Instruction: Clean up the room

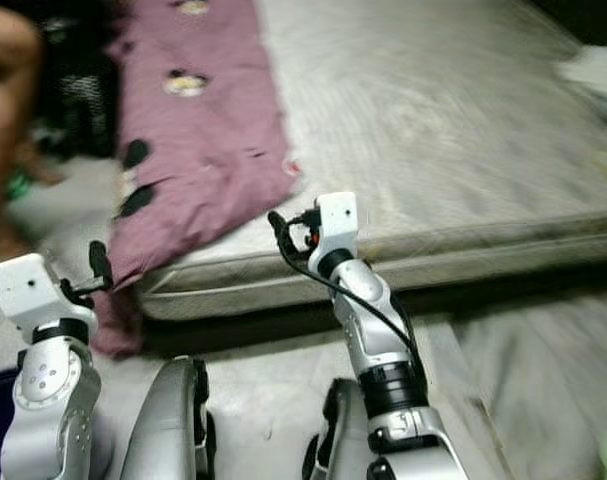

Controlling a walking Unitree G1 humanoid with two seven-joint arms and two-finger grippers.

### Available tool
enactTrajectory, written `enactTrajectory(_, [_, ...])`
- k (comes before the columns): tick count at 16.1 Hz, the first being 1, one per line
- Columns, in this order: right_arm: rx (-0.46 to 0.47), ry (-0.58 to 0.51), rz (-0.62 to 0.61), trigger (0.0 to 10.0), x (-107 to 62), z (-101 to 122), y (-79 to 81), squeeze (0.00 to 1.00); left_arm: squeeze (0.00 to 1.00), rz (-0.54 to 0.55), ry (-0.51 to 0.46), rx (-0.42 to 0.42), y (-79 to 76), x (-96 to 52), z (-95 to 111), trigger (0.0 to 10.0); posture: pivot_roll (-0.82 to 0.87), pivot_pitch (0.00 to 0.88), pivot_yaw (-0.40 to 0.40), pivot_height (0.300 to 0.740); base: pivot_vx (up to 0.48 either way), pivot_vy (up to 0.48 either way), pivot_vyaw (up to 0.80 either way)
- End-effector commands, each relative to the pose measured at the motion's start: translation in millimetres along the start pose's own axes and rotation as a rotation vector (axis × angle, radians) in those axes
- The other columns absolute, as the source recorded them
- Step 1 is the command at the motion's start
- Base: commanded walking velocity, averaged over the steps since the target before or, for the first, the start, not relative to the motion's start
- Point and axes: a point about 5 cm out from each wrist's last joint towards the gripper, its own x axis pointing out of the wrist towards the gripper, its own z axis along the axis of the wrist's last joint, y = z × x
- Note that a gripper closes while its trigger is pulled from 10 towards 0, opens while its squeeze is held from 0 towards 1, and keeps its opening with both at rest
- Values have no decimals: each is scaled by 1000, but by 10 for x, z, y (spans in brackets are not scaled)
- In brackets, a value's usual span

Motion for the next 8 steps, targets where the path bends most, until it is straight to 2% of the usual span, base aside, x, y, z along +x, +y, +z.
enactTrajectory(1, [4, -13, 9, 10000, 4, 36, 25, 0, 0, -5, -3, -1, -11, -4, 6, 10000, -1, 110, -62, 620, 0, 0, 0])
enactTrajectory(3, [-2, -12, 9, 10000, 7, 37, 19, 0, 0, -15, -9, -6, -19, -2, 13, 10000, -4, 113, -62, 620, 0, 0, 0])
enactTrajectory(7, [-4, -23, 33, 10000, 4, 50, 43, 0, 0, -28, -11, -11, -28, -1, 17, 10000, -5, 117, -61, 620, 314, 0, 0])
enactTrajectory(8, [-16, -25, 42, 10000, 5, 55, 54, 0, 0, -29, -11, -12, -29, -1, 16, 10000, -5, 117, -61, 620, 307, 0, 781])
